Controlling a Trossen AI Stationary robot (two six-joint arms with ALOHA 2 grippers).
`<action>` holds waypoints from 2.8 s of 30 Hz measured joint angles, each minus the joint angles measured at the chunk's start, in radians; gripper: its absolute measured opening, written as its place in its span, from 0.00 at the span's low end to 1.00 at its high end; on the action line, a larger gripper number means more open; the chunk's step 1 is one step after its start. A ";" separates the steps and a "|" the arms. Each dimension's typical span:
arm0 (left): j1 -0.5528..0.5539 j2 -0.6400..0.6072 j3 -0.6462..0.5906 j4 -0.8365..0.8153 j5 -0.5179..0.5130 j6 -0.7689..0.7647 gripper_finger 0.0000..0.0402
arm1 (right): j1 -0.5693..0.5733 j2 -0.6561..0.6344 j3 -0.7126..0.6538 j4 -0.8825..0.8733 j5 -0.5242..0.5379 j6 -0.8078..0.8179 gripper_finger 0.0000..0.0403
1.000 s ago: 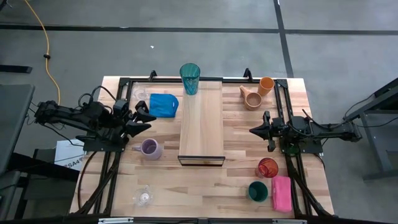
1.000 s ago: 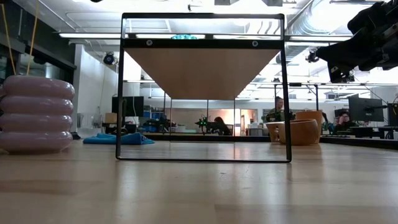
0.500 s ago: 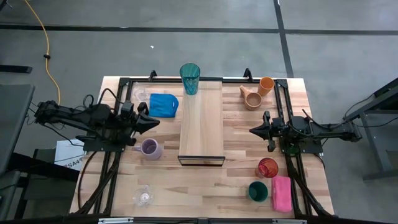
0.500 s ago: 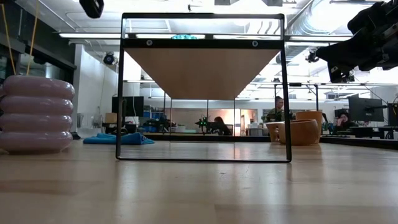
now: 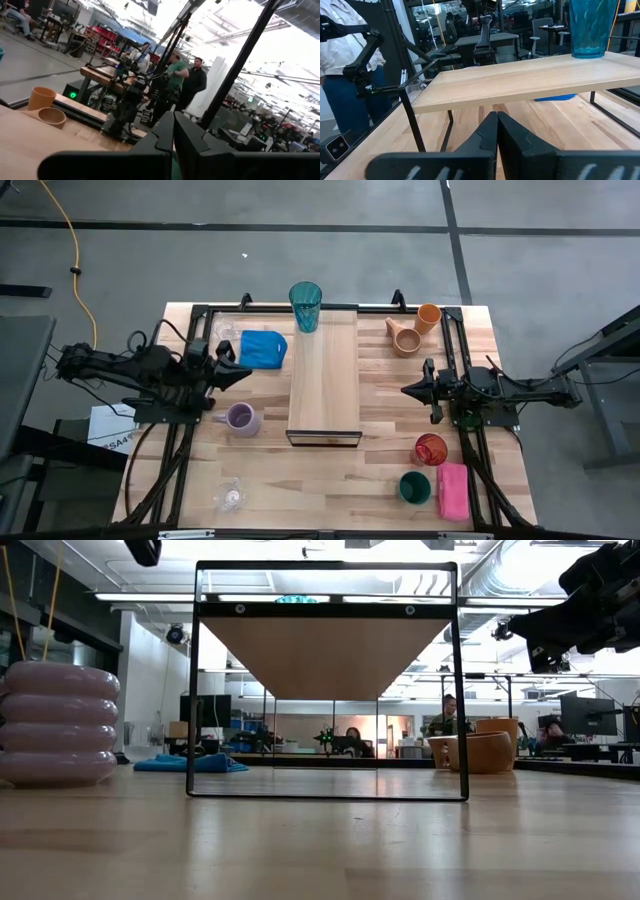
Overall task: Stack small to large cups/mugs on shelf
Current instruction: Put the dark blue cup on the shelf
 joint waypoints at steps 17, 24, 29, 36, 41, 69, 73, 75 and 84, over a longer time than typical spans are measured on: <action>0.000 -0.008 0.000 0.000 0.003 -0.023 0.00 | -0.001 0.000 -0.001 0.479 0.040 0.590 0.00; 0.000 -0.008 0.000 0.000 0.003 -0.023 0.00 | -0.001 0.000 -0.001 0.492 0.023 0.502 0.00; 0.000 -0.008 0.000 0.000 0.003 -0.029 0.00 | -0.001 0.000 0.000 0.492 0.050 0.572 0.00; 0.000 -0.008 0.000 -0.008 0.003 -0.048 0.00 | 0.000 0.096 0.228 0.165 -0.005 0.681 0.12; 0.000 -0.008 0.000 -0.023 0.002 -0.051 0.00 | 0.016 0.315 0.494 -0.156 -0.107 0.662 0.28; 0.000 -0.008 0.000 -0.052 -0.001 -0.099 0.00 | 0.621 1.474 1.361 -1.219 -0.111 0.265 0.59; 0.000 -0.008 0.000 -0.052 -0.001 -0.098 0.00 | 0.649 1.549 1.360 -1.218 -0.067 0.214 0.61; 0.000 -0.008 0.000 -0.052 -0.001 -0.098 0.00 | 0.660 1.579 1.360 -1.217 -0.067 0.208 0.61; 0.000 -0.008 0.000 -0.052 -0.001 -0.097 0.00 | 0.707 1.667 1.329 -1.155 -0.066 0.217 0.60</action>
